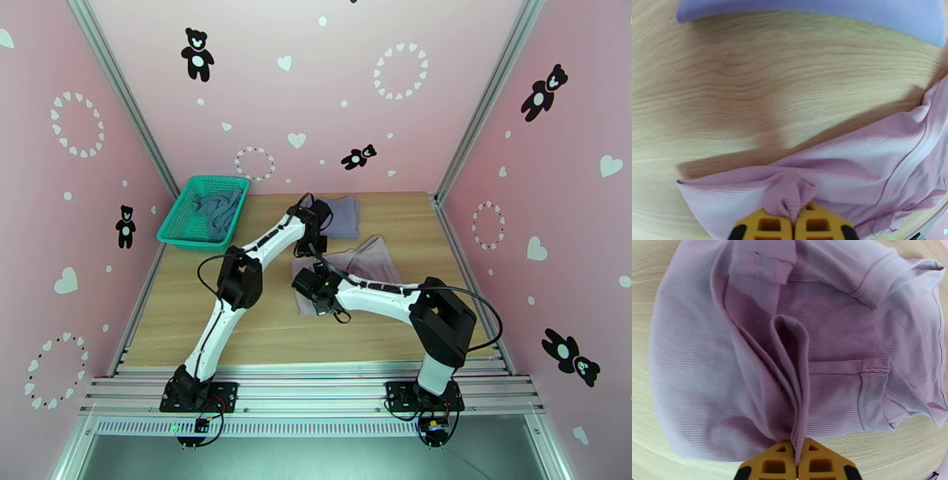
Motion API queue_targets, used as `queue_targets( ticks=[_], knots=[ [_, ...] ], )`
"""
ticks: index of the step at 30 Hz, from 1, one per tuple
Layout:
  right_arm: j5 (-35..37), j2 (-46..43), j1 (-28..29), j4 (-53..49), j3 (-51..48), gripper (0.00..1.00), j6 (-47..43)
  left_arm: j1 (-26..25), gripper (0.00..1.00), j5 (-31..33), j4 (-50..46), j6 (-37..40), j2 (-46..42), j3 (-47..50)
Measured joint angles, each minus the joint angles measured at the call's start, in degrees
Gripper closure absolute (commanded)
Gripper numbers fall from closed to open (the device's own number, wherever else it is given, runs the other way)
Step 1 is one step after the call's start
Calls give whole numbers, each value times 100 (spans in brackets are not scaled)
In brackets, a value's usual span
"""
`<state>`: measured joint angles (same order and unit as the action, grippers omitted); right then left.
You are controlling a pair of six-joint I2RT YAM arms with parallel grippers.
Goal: Fold and stack the mixed laundry pile
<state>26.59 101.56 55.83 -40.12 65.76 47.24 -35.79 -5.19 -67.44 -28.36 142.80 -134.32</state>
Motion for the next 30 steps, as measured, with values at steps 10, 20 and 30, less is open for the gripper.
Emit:
queue_targets(
  ticks=[10,20,30],
  knots=[
    [227,181,-31,52,-177,100,289,0,75,9,-118,-70,415,-358],
    [444,258,-44,46,-284,51,616,48,27,133,-33,-238,474,-365],
    [361,-1355,-568,-271,-367,68,175,245,20,713,393,-295,-1023,796]
  ],
)
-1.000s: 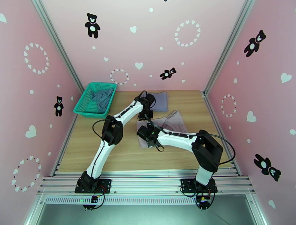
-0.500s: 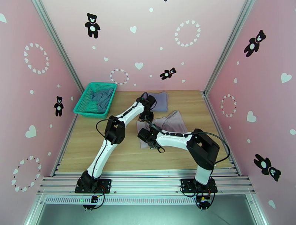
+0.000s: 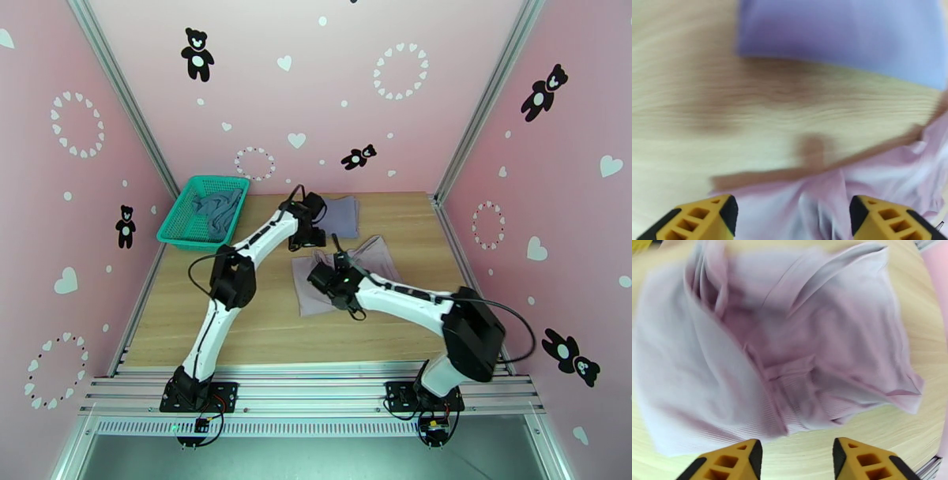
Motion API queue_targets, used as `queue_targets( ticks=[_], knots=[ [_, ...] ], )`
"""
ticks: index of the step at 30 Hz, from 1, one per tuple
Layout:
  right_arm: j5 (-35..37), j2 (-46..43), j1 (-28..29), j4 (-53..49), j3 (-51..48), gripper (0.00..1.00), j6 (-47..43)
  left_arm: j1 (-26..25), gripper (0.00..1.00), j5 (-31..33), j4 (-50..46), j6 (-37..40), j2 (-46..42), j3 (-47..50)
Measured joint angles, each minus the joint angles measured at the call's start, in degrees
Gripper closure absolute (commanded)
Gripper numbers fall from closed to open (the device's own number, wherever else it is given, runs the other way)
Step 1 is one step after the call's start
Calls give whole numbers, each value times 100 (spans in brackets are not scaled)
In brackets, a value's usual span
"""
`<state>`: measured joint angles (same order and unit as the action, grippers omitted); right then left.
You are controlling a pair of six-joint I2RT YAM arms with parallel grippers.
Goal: Fold and stack the mixed laundry pile
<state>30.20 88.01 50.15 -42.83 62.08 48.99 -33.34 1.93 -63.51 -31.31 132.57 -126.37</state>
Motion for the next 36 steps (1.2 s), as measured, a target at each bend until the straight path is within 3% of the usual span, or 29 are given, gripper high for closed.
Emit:
queue_targets(
  ticks=[2,5,7,9,13,18,25,36],
  knots=[
    [-391,-216,-232,144,37,82,-260,50,32,118,181,-31,-682,597],
    [-1047,-52,-415,439,175,100,-511,142,68,219,444,-55,-1408,1351],
    [-1547,378,-472,673,411,100,-614,214,83,225,629,-63,-1641,1797],
    [-1923,905,-481,894,699,100,-662,264,91,195,817,-101,-1626,2138],
    [-2437,2022,-492,1198,1394,100,-697,289,93,83,1121,-186,-1200,2605],
    [-2573,2780,-658,1453,1869,100,-549,282,94,-37,1386,-306,-702,2702],
    [-2542,2855,-1115,1687,1827,100,-328,282,95,-129,1652,-400,-667,2706],
    [-2214,2496,-1158,1617,1491,100,-243,282,95,-125,1711,-409,-501,2719]
  ],
)
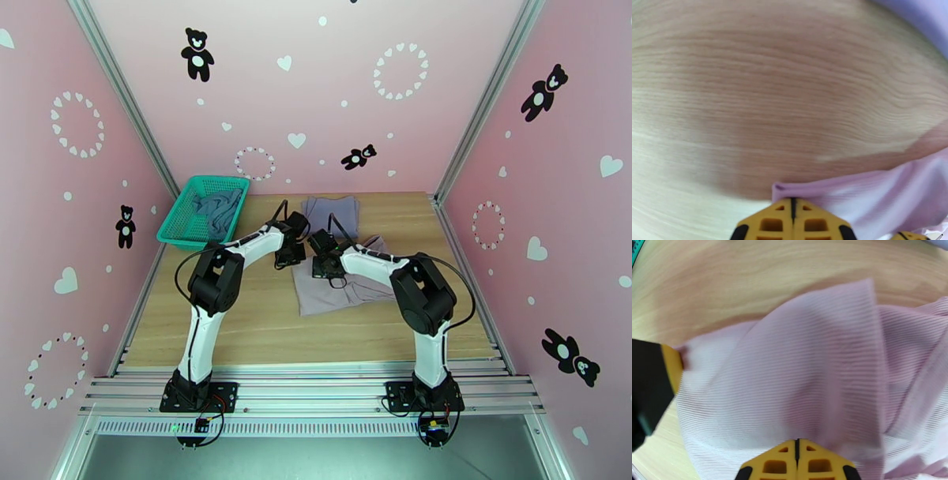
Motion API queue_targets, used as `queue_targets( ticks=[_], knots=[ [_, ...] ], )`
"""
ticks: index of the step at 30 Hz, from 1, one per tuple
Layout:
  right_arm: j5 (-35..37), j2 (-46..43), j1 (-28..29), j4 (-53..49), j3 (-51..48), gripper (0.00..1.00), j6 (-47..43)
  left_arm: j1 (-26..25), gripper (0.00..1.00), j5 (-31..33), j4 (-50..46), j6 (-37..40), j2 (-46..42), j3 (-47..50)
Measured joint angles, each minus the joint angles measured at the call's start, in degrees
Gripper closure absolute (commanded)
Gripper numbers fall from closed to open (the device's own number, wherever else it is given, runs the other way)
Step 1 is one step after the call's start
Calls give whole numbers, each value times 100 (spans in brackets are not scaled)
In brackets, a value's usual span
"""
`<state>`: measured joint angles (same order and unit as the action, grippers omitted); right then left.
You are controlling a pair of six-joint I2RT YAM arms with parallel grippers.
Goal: Fold and stack the mixed laundry pile
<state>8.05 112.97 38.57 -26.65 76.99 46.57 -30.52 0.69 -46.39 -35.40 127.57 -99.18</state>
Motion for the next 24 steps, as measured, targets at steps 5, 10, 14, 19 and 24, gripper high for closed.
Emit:
queue_targets(
  ticks=[5,10,14,19,24],
  knots=[
    [48,-11,-46,-157,-131,100,-33,-4,95,90,15,22,2,-2],
    [-2,-245,136,-450,-190,71,-457,-9,95,251,-98,101,9,-90],
    [164,-804,868,-841,-188,54,-706,-4,85,352,-186,170,9,-166],
    [243,-793,1926,-1189,136,58,-654,2,49,369,-223,212,9,-170],
    [308,-345,2098,-1298,243,60,-459,2,37,358,-247,278,7,-170]
  ],
)
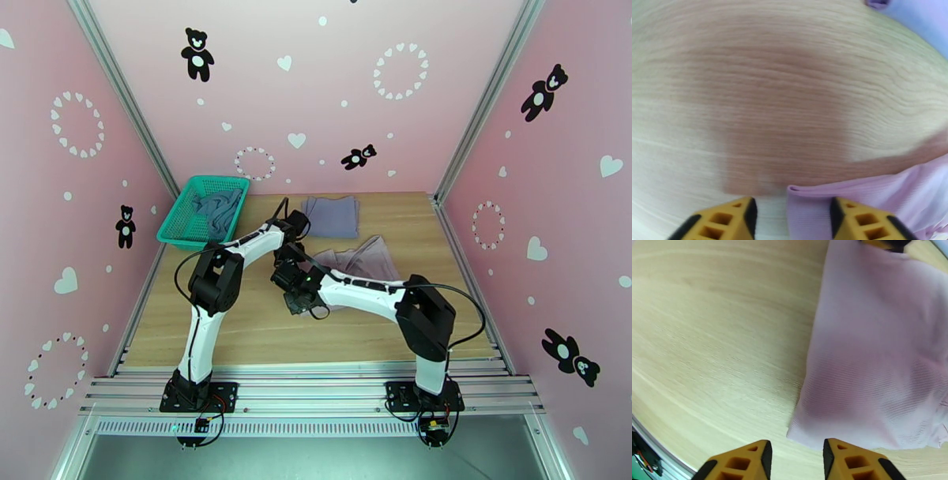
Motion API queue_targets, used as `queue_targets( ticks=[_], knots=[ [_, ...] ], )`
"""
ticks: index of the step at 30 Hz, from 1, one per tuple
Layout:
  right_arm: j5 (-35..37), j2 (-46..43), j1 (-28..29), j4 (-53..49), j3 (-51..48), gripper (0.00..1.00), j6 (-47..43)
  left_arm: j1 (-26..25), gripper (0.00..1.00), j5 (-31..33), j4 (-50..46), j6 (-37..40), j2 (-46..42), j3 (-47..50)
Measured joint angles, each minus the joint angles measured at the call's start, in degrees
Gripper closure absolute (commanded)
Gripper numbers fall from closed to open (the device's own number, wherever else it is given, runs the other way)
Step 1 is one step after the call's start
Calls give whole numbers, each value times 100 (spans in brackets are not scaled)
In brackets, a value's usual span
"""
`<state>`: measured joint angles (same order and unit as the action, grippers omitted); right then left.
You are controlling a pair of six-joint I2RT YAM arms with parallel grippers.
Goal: Fold and stack the mixed laundry pile
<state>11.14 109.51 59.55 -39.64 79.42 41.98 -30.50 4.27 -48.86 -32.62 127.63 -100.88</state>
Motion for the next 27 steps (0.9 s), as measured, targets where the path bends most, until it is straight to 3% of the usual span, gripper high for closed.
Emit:
queue_targets(
  ticks=[6,13,18,20,21,22,27],
  knots=[
    [181,72,-4,-160,22,60,122,22,38,-269,-24,44,0,-7],
    [155,289,-4,-188,72,61,208,33,48,-706,24,42,74,-9],
    [133,660,-4,-170,98,67,262,52,65,-706,0,46,125,-24],
    [136,721,-4,-175,173,74,299,68,81,-675,-24,42,140,-35],
    [133,732,-2,-146,184,78,328,74,95,-693,-11,42,155,-50],
    [131,745,2,-131,186,82,326,72,100,-721,24,15,170,-63],
    [116,752,9,-59,186,95,363,63,100,-713,74,24,177,-85]
  ],
)
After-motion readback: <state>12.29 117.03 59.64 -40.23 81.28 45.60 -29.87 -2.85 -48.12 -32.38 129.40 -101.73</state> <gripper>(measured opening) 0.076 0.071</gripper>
